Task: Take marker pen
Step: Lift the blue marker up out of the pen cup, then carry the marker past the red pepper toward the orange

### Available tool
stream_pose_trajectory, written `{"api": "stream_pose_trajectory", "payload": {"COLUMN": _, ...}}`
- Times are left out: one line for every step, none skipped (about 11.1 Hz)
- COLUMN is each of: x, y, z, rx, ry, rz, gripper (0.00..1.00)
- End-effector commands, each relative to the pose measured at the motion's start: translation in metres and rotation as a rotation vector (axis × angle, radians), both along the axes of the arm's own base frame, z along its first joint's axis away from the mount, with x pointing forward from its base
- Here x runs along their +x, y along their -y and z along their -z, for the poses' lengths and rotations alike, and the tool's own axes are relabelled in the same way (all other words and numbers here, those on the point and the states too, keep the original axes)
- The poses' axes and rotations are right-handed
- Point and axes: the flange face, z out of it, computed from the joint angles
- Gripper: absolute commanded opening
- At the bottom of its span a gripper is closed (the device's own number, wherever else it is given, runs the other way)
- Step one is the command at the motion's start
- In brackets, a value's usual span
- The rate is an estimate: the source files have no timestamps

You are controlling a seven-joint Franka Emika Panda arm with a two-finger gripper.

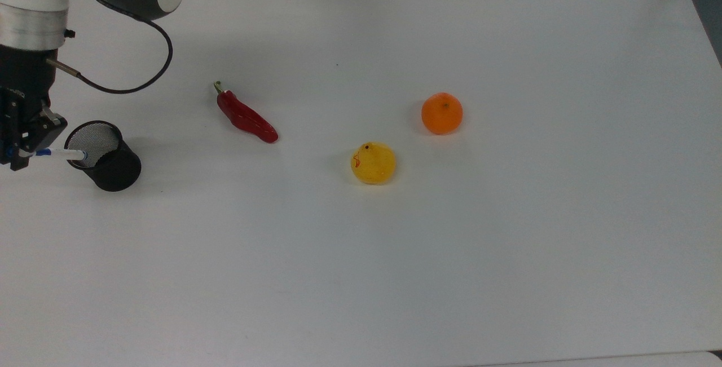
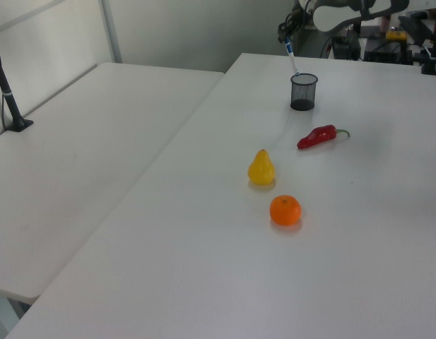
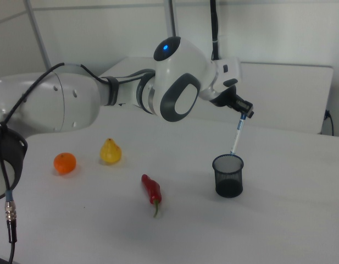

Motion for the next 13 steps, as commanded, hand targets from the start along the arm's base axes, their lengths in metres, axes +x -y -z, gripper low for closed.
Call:
{"api": "stream_pose_trajectory", "payload": {"x": -0.016, "y": -0.007, "z": -0.039, "rx": 0.075, "ry": 0.026, "rz": 0.012, "gripper": 0.0}}
{"api": "stream_pose_trajectory", "payload": {"x": -0.02, "y": -0.011, "z": -0.046, "rx": 0.116, "ry": -0.01, "rz": 0.014, "gripper": 0.0}}
{"api": "stream_pose_trajectory", "payload": {"x": -0.024, "y": -0.017, "z": -0.054, "rx": 0.144, "ry": -0.033, "rz": 0.009, "gripper": 0.0}}
{"api": "stream_pose_trajectory", "payload": {"x": -0.026, "y": -0.027, "z": -0.058, "rx": 0.167, "ry": -0.059, "rz": -0.003, "gripper": 0.0}}
{"api": "stream_pose_trajectory", "payload": {"x": -0.026, "y": -0.042, "z": -0.06, "rx": 0.206, "ry": -0.095, "rz": -0.024, "gripper": 0.0}}
{"api": "stream_pose_trajectory", "payload": {"x": -0.028, "y": -0.054, "z": -0.058, "rx": 0.24, "ry": -0.142, "rz": -0.04, "gripper": 0.0}}
{"api": "stream_pose_trajectory", "payload": {"x": -0.029, "y": -0.071, "z": -0.057, "rx": 0.263, "ry": -0.195, "rz": -0.069, "gripper": 0.0}}
{"api": "stream_pose_trajectory", "payload": {"x": -0.028, "y": -0.094, "z": -0.051, "rx": 0.292, "ry": -0.256, "rz": -0.106, "gripper": 0.0}}
{"api": "stream_pose_trajectory", "payload": {"x": -0.028, "y": -0.113, "z": -0.043, "rx": 0.314, "ry": -0.323, "rz": -0.14, "gripper": 0.0}}
{"api": "stream_pose_trajectory", "payload": {"x": -0.029, "y": -0.133, "z": -0.036, "rx": 0.325, "ry": -0.383, "rz": -0.19, "gripper": 0.0}}
{"api": "stream_pose_trajectory", "payload": {"x": -0.03, "y": -0.161, "z": -0.028, "rx": 0.32, "ry": -0.458, "rz": -0.262, "gripper": 0.0}}
{"api": "stream_pose_trajectory", "payload": {"x": -0.036, "y": -0.186, "z": -0.018, "rx": 0.322, "ry": -0.555, "rz": -0.33, "gripper": 0.0}}
{"api": "stream_pose_trajectory", "payload": {"x": -0.043, "y": -0.217, "z": -0.004, "rx": 0.323, "ry": -0.665, "rz": -0.394, "gripper": 0.0}}
